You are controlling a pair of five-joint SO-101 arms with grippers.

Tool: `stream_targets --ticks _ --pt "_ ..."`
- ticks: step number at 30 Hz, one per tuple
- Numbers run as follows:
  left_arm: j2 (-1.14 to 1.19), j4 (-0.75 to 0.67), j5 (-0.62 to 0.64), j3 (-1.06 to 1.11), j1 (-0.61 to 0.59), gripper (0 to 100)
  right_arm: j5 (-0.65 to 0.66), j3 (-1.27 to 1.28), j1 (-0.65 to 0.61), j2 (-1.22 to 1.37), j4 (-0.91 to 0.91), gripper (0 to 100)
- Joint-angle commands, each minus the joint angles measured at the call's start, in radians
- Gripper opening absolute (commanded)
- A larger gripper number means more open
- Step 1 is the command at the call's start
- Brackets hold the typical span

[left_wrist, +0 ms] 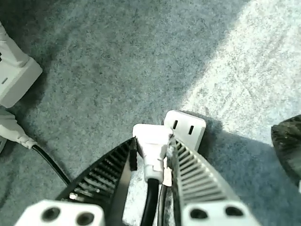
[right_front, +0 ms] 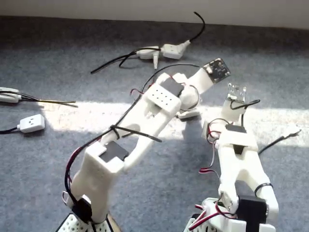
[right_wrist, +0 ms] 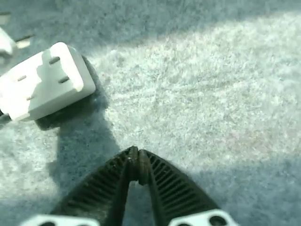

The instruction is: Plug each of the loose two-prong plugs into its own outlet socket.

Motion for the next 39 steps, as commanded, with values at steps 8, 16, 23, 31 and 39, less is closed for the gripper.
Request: stream_targets --ticks 8,16,23,31,39 --pt "0.421 0.523 -0.012 -0.911 0.09 1 -0.049 -0.048 0.012 0.031 -0.051 0.7" --pt "0.469 0.588 -0.061 -0.992 0.059 1 -0.051 -0.048 0.008 0.036 -0.053 0.7" --pt "0.475 0.638 -0.064 -0.993 0.005 1 -0.051 -0.048 0.008 0.036 -0.053 0.7" --pt "0.529 0.635 -0.101 -1.0 0.008 1 -0.051 -0.047 0.008 0.033 -0.081 0.7" --pt "0.535 0.638 -0.1 -1.0 0.056 1 -0.051 -0.047 0.008 0.028 -0.081 0.7"
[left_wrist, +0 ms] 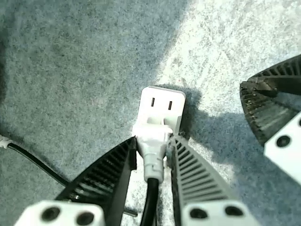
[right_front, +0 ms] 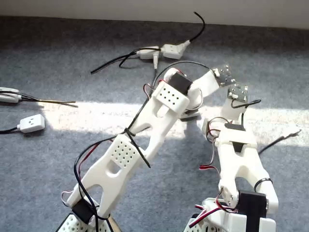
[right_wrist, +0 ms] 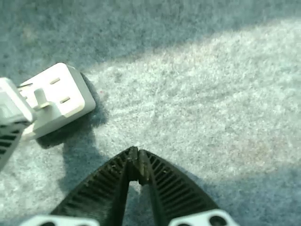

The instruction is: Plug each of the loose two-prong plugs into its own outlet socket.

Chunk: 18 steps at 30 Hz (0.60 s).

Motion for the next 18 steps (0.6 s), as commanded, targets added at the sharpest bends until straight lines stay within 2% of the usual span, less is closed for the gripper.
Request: stream_targets --ticks 1,5,18 --pt "-0.008 0.006 -0.006 -0.035 0.036 1 -0.012 -0.038 0.008 -0.007 -0.018 0.7" --pt "-0.027 0.006 0.028 -0.064 0.041 1 -0.012 -0.039 0.008 -0.007 -0.018 0.7" --pt "-0.019 -0.038 0.025 -0.036 0.038 1 -0.012 -0.039 0.01 -0.007 -0.016 0.7"
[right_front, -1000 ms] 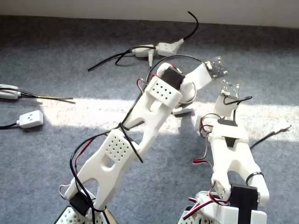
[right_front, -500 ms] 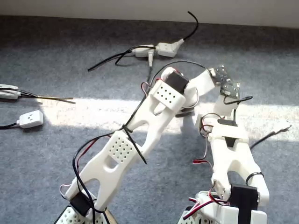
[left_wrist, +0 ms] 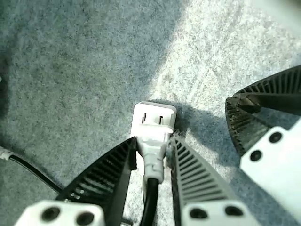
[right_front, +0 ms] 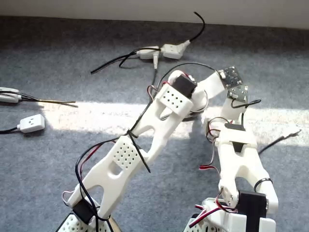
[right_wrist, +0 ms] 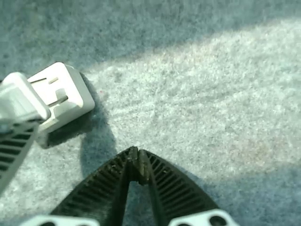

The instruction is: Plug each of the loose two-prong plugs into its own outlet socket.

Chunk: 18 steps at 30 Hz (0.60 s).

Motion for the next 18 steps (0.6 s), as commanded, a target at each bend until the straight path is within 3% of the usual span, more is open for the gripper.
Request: stream_targets --ticks 1,18 --pt "-0.021 -0.021 0.008 -0.005 0.012 1 -0.012 -0.039 0.01 -0.007 -0.016 0.7" --pt "-0.022 -0.044 0.011 0.113 0.013 1 -0.012 -0.041 0.013 -0.007 -0.015 0.7"
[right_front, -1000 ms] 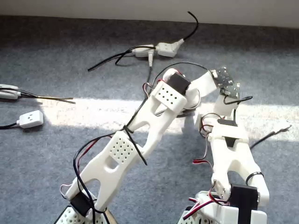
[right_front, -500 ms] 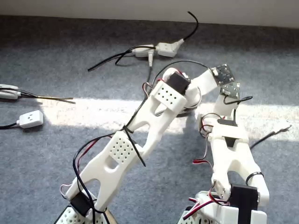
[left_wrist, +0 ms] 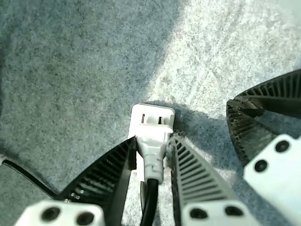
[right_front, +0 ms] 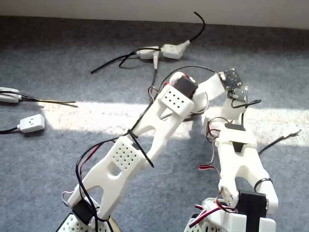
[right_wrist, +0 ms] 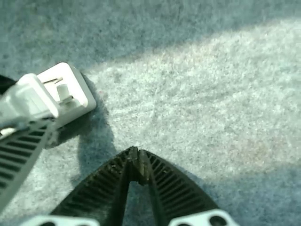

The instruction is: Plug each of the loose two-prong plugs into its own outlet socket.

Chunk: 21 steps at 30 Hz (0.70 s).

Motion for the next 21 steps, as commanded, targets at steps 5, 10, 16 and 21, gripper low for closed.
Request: stream_targets --ticks 5,10,16,21 --pt "-0.015 0.075 0.009 0.002 0.004 1 -0.012 -0.041 0.012 -0.007 -0.015 0.7" --pt "-0.015 0.083 0.009 0.002 0.001 1 -0.012 -0.042 0.012 -0.007 -0.015 0.7" --pt "-0.013 -0.025 0.107 0.01 -0.036 1 -0.012 -0.045 0.013 -0.007 -0.015 0.7" --pt "-0.013 -0.064 0.112 0.005 -0.045 1 -0.012 -0.045 0.013 -0.007 -0.015 0.7"
